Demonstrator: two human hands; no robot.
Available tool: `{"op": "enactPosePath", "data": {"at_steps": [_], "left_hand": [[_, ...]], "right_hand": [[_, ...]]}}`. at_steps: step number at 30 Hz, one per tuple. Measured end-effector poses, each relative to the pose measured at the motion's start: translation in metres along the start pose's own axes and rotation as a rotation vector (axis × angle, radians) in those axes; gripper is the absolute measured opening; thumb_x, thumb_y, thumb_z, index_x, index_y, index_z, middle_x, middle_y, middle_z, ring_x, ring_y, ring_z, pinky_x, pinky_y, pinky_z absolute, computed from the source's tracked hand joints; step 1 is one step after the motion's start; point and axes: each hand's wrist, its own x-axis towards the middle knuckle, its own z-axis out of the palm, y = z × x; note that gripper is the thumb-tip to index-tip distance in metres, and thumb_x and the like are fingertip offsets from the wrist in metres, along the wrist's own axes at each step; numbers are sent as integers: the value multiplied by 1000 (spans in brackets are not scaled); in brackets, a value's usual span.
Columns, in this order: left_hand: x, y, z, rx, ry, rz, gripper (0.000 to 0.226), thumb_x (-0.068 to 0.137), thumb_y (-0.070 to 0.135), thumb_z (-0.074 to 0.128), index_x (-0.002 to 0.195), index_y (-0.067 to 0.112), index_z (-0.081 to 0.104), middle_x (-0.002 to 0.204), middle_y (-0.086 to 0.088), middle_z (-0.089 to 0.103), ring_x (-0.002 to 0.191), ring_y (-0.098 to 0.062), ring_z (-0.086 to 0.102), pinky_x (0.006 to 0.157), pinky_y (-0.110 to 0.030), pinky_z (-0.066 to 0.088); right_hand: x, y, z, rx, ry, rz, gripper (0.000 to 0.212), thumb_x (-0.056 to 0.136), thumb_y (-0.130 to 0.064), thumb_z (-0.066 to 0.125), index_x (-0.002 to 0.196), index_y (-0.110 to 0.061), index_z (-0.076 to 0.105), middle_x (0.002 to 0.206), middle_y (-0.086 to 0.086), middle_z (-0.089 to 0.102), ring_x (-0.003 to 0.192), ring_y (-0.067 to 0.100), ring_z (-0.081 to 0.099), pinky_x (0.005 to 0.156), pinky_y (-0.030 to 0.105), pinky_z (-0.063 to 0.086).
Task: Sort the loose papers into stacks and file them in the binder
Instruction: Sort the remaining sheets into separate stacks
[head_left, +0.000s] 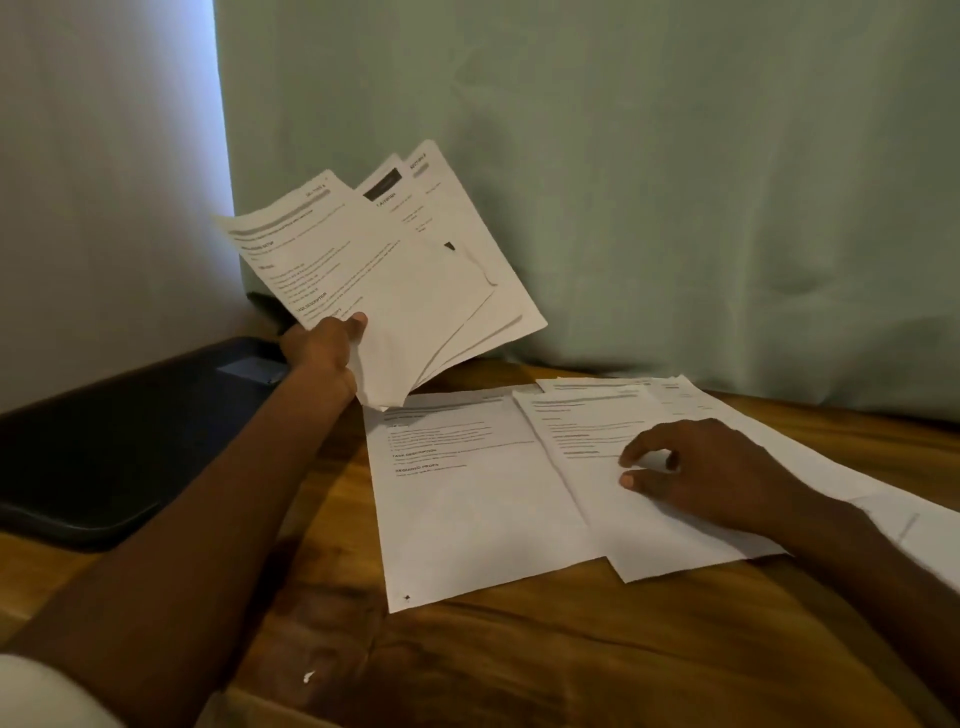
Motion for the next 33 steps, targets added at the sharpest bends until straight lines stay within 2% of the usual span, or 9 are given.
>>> {"op": "enactPosePath", "data": {"at_steps": [5,7,10,15,18,20,22,26,33], "left_hand": [[-1,-2,5,-31,-8,6,27,88,-3,73,106,14,63,114,-5,68,99,-21,62,84,-33,51],[1,-4,5,-35,4,3,27,89,-2,72,108,14,63,115,-5,67,98,-20,61,84,-33,50],[1,-7,6,-18,-6,-6,30,89,-3,72,116,10,66,114,-5,67,98,-20,61,84,-34,51],[8,-13,5,1,-71,-57,31,86,-3,75,113,11,68,116,-6,71,101,-25,67,90,-43,57],[5,-23,12,19,-213,-138,41,83,-5,77,121,8,69,113,-7,74,104,-29,70,87,-47,59],[-3,-30,20,30,-271,-153,41,83,-6,76,121,8,69,111,-7,75,101,-28,71,78,-42,60],[-10,-35,27,31,-308,-156,36,84,-7,75,116,10,70,107,-6,75,95,-26,71,68,-37,60],[-10,-39,28,37,-353,-157,32,84,-1,77,113,11,70,111,-8,75,101,-29,71,74,-40,59],[-17,-47,31,59,-387,-165,37,88,0,74,123,9,67,121,-9,71,100,-27,69,83,-42,56]], "right_hand": [[1,10,-4,-45,-4,88,22,86,-57,72,95,-38,71,105,-20,68,102,9,62,90,35,52],[-3,5,-3,-171,55,112,24,90,-57,68,108,-41,68,119,-18,67,114,14,61,99,40,49],[-9,-19,7,-83,196,-99,39,96,-55,59,133,-42,61,139,-19,59,130,11,53,112,35,38],[-13,-62,22,23,-228,-316,55,100,-64,41,153,-47,37,158,-28,32,146,-2,28,118,24,19],[-17,-63,22,267,-210,-389,46,99,-58,50,143,-44,54,149,-28,48,136,-10,41,113,17,31],[-11,-50,20,370,20,-292,37,98,-56,56,131,-40,65,135,-23,62,126,-3,54,109,25,42],[-4,-33,13,221,202,-108,34,99,-49,58,130,-36,64,137,-14,63,127,10,57,110,33,43],[-12,-11,1,-131,14,193,46,102,-54,49,134,-23,57,134,1,63,120,22,59,99,37,49],[-9,-30,9,11,32,36,32,96,-55,59,100,-26,71,102,-7,72,92,13,64,81,31,52]]}}
